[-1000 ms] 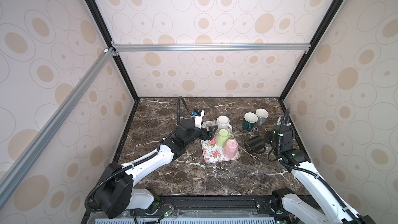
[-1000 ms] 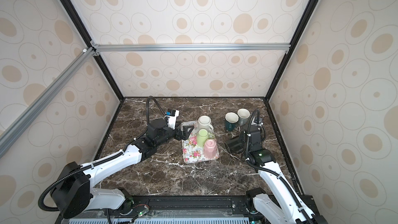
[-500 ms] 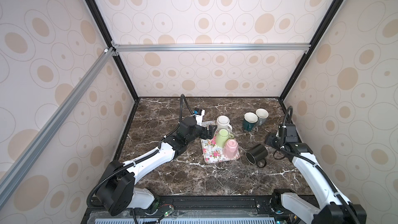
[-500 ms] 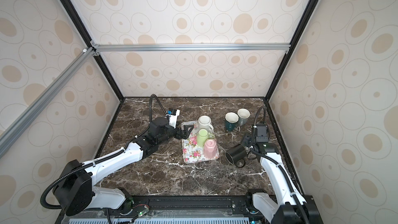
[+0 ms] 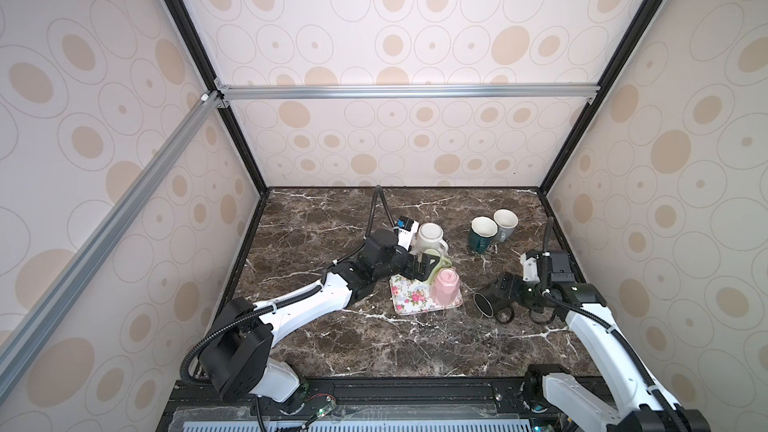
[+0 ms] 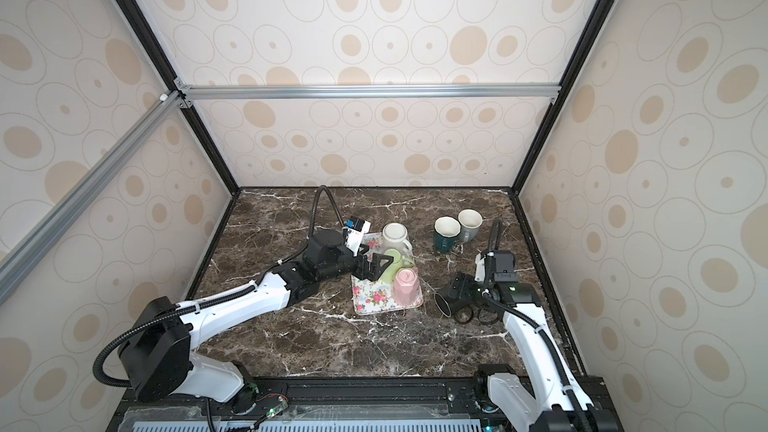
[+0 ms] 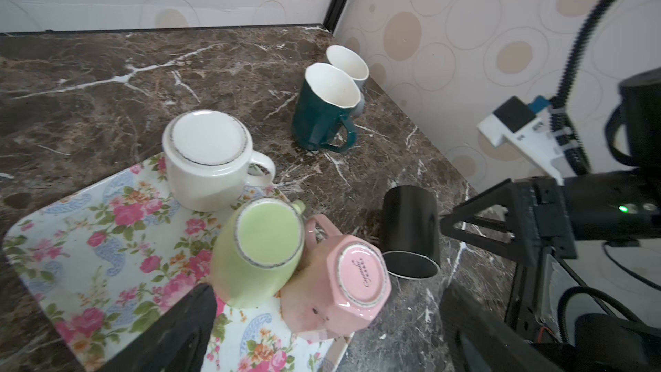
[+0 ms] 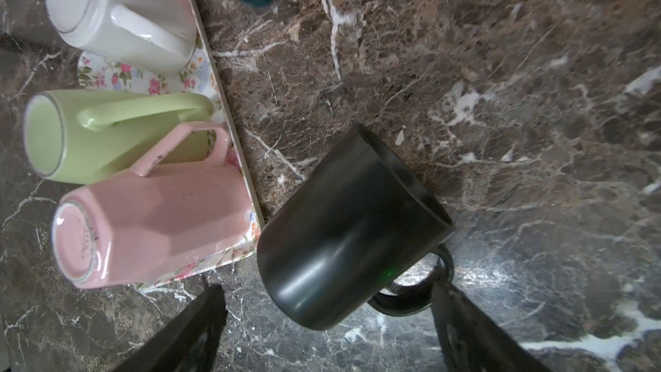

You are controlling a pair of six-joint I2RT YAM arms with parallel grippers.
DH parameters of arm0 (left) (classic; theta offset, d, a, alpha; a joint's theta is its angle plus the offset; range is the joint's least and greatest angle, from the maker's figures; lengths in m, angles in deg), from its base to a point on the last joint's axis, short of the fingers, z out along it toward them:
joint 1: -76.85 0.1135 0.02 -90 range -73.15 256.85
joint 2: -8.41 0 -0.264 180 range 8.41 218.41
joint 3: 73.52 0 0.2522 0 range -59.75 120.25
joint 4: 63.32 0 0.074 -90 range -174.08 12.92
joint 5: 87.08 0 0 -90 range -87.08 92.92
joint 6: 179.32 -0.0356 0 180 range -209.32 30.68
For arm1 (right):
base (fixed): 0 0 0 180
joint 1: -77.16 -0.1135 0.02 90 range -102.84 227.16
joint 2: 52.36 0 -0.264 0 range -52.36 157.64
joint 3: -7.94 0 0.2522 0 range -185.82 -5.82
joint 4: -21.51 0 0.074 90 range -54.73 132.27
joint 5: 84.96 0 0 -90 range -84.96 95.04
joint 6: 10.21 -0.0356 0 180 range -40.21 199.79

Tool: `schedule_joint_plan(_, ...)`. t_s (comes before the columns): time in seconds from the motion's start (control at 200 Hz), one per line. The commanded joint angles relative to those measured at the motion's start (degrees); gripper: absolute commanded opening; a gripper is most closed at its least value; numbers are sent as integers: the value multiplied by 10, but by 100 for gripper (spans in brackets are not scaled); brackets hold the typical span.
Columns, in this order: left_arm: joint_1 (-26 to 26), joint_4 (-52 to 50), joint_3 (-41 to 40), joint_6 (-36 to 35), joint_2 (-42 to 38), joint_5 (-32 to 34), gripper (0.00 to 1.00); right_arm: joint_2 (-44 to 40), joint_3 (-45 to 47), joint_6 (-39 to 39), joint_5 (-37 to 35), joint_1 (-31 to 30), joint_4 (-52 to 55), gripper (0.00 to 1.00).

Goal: Turn the mug right side up
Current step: Place the mug at the top-right of the table.

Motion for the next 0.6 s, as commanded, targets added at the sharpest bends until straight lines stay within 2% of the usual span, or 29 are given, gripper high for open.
schedule_joint_plan(0.0, -41, 34, -4, 17, -1, 0, 98, 4, 10, 4, -24, 3, -9, 93)
schedule_joint_plan(0.065, -67, 48, -15, 19, 2, 18, 98, 10, 20, -2, -45, 3, -26, 93)
schedule_joint_plan(0.29, -131, 72, -12, 11, 48, 50, 98, 27, 40, -25, -50, 3, -67, 94)
schedule_joint_plan(0.595, -164, 71, 28, 3, 147, 57, 98, 25, 90, -107, -65, 3, -148, 93)
